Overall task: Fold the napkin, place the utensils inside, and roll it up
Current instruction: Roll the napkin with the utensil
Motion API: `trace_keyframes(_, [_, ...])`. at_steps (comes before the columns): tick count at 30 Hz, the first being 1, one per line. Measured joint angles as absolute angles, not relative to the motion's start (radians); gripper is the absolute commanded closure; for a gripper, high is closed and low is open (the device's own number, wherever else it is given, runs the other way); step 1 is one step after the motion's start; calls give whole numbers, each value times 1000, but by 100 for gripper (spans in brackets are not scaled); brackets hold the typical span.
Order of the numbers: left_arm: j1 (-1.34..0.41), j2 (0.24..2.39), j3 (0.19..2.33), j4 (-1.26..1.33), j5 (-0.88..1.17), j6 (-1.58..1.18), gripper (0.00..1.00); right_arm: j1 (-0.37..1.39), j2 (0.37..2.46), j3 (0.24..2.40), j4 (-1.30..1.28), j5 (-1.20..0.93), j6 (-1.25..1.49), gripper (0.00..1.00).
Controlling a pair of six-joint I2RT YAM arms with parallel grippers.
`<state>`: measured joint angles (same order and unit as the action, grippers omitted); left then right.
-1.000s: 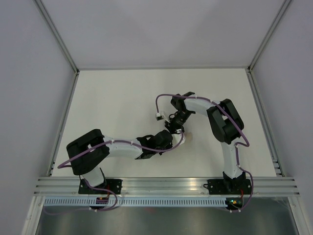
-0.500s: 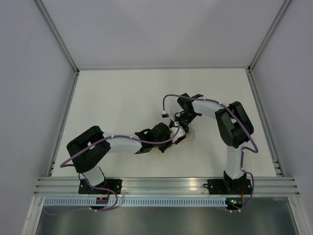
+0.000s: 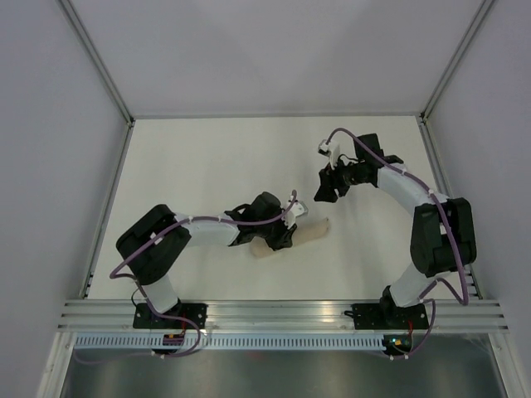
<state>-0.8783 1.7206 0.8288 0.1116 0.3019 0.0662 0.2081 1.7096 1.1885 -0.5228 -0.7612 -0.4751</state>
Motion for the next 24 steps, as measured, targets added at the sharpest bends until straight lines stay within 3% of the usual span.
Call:
trace_keyframes(12, [-760, 1851, 1003, -77, 585, 45, 78, 255, 1259, 786, -406, -753, -744, 31])
trace_keyframes(24, [-709, 1956, 1131, -218, 741, 46, 77, 554, 1209, 561, -247, -505, -931, 31])
